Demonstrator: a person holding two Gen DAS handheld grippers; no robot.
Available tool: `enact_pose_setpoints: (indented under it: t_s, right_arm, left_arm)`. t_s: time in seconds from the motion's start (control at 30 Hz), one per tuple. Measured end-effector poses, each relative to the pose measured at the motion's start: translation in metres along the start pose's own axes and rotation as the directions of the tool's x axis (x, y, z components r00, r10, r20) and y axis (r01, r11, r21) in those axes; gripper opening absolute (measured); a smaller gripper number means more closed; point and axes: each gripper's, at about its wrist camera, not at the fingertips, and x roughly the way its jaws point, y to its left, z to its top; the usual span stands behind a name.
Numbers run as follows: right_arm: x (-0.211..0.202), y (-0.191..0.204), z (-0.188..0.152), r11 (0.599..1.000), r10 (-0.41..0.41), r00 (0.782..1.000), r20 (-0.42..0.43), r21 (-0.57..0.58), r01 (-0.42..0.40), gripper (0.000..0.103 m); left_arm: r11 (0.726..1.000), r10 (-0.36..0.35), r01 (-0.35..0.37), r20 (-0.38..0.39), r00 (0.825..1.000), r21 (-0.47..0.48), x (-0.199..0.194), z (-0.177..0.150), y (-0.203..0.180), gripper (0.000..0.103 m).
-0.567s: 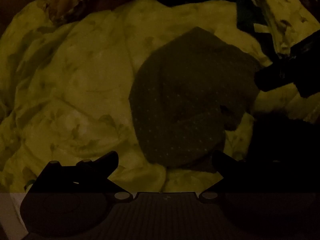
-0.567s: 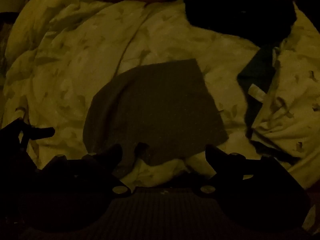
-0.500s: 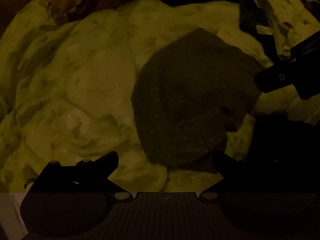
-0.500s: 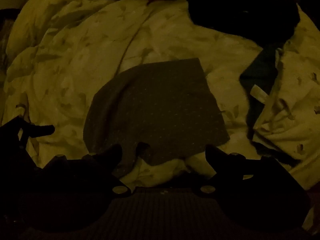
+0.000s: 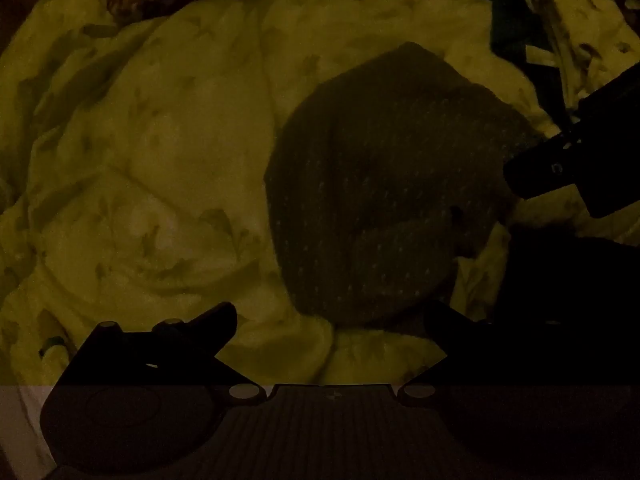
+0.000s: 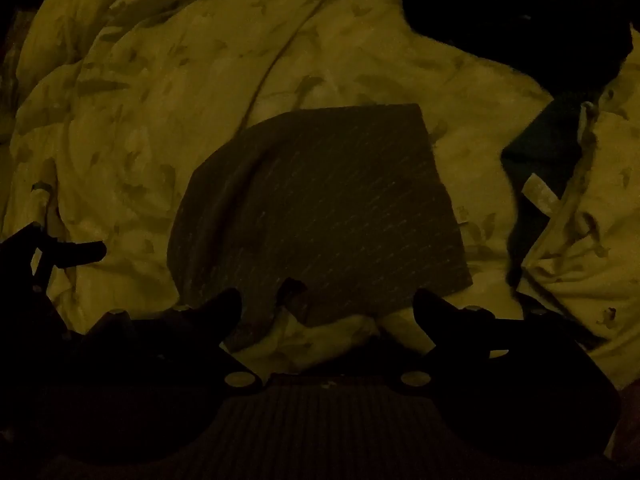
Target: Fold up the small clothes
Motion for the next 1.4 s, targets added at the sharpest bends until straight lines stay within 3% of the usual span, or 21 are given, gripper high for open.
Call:
enact_pose_setpoints:
  t_s: [1.4]
  right_arm:
    - [0.026, -0.002, 0.019, 1.000, -0.009, 0.991, -0.136, 0.008, 0.011, 0.098]
  left_arm:
    - [0.999, -0.034, 0.034, -0.060, 0.998, -0.005, 0.018, 0.011, 0.003, 0.103]
